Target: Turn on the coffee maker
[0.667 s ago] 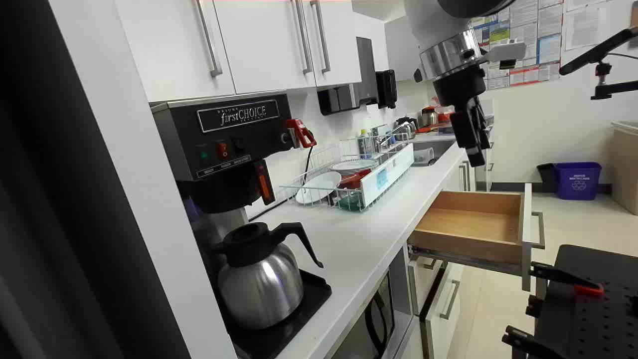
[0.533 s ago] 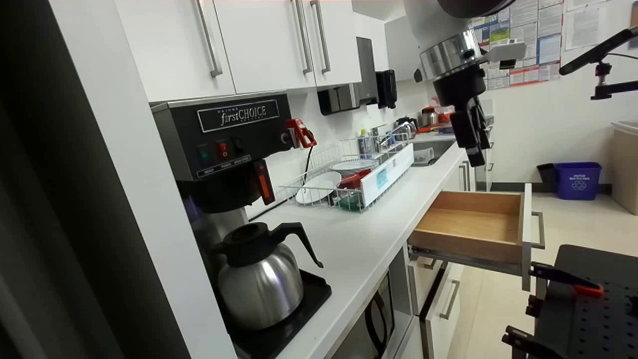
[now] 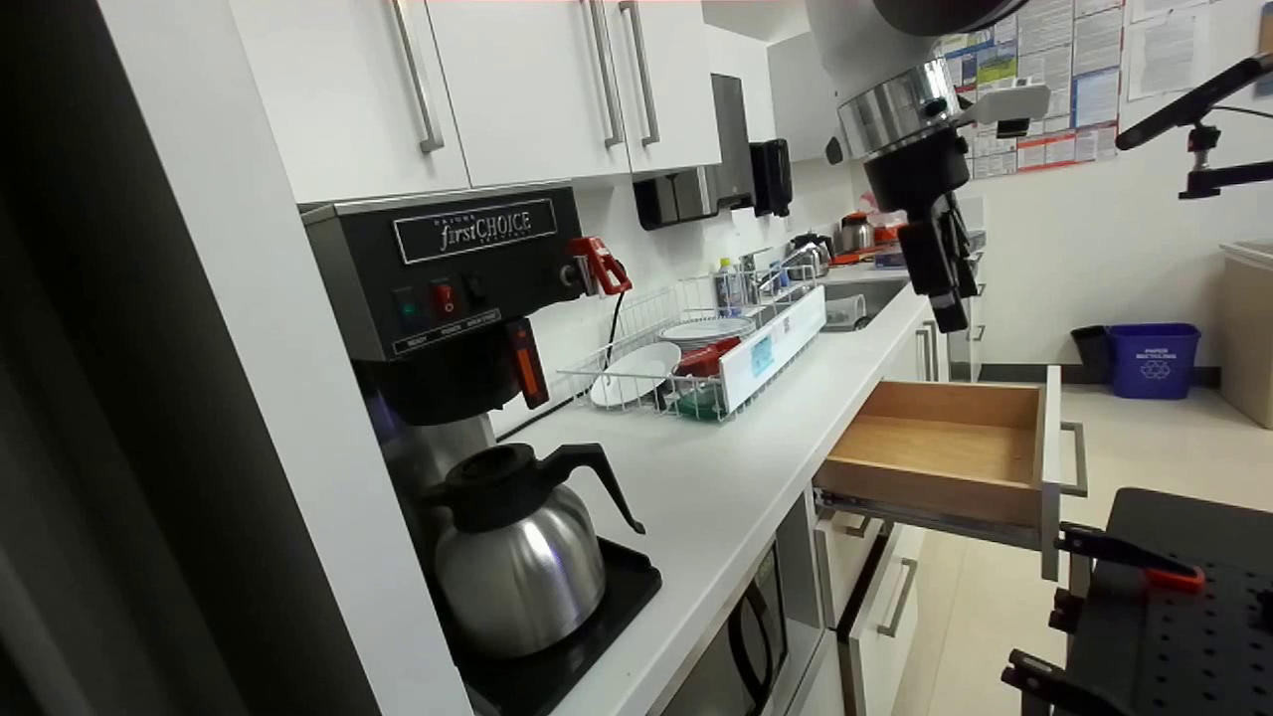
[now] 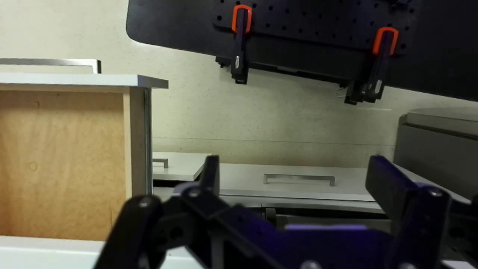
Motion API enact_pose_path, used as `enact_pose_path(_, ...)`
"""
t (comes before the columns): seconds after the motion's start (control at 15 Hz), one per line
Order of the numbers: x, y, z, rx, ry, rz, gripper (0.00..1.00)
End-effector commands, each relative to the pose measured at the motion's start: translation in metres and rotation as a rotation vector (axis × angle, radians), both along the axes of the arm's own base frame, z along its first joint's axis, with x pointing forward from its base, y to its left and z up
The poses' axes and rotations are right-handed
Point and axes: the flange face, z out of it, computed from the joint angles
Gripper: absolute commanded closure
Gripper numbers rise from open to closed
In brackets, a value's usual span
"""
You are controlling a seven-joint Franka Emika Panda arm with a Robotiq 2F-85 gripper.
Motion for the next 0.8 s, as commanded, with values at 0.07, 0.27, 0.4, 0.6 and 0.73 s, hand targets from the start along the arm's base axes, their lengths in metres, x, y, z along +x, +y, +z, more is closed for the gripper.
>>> enact_pose_path(0.07, 0.002, 0.015, 0.016, 0.038, -0.112, 0.024, 0.0)
enact_pose_path(0.27, 0.0, 0.036, 0.04, 0.131, -0.214, 0.032, 0.0)
enact_pose_path(0.4, -0.005, 0.057, 0.06, 0.182, -0.268, 0.036, 0.0)
enact_pose_path(0.6, -0.014, 0.092, 0.091, 0.253, -0.36, 0.035, 0.0)
enact_pose_path(0.73, -0.013, 0.123, 0.105, 0.277, -0.419, 0.059, 0.0)
